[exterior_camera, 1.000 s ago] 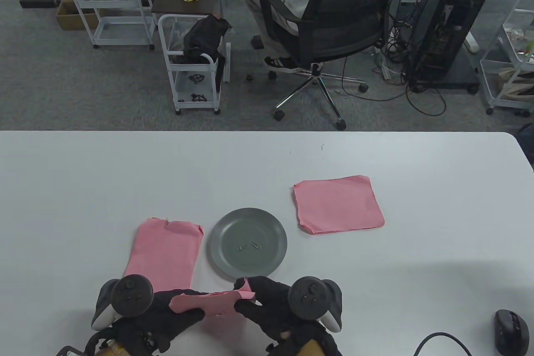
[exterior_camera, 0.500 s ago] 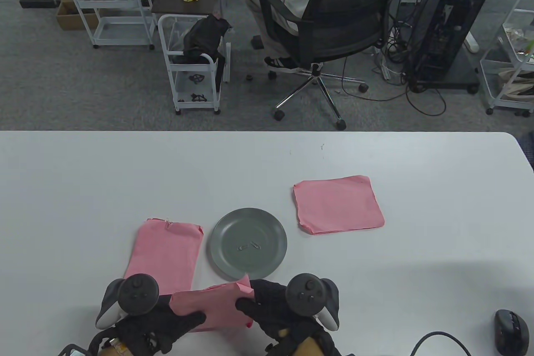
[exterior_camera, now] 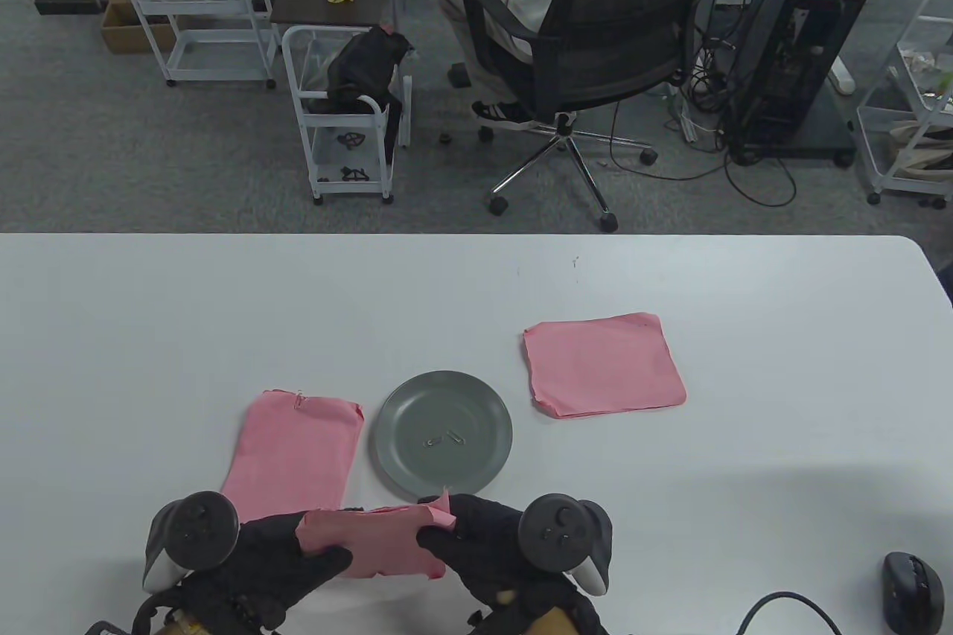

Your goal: Pinch and push to attach paper clips

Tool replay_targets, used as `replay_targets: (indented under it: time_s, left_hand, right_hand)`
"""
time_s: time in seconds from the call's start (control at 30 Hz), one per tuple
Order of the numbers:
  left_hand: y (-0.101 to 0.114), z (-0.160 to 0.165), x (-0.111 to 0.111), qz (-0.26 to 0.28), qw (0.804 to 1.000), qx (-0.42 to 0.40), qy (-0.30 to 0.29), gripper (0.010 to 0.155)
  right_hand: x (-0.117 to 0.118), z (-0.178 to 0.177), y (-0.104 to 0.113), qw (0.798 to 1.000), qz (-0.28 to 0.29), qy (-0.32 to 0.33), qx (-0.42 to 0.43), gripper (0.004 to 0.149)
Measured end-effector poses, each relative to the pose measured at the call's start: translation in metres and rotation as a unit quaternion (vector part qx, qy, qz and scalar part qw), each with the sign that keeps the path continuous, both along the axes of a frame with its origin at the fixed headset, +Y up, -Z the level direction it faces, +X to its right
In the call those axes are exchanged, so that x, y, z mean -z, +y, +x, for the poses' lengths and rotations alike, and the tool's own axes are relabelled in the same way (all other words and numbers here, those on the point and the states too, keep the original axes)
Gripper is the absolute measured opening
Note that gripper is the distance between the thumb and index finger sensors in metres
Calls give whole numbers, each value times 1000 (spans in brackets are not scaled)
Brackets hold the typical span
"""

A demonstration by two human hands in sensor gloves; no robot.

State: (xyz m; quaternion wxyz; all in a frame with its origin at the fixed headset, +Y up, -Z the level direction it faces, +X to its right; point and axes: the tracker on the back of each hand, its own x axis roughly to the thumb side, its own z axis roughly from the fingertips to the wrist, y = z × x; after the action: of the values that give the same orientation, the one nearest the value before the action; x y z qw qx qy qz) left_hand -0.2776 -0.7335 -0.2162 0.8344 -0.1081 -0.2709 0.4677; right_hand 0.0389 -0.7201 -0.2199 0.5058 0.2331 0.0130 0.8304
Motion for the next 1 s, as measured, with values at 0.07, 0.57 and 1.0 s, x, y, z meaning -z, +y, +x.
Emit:
replay_targets:
  time_s: [0.07,0.57,1.0]
  left_hand:
    - [3,-4,0,-5,1000,-19,2,59]
    - [30,-52,3,67,988,-58,125,45]
    - [24,-59,9,43,990,-43,129,45]
  right_hand:
    - [0,-1,0,1000,0,-3,-2,40]
    - [30,21,10,982,26,-107,-154,56]
    - [92,-32,-40,870,-134,-19,-475,108]
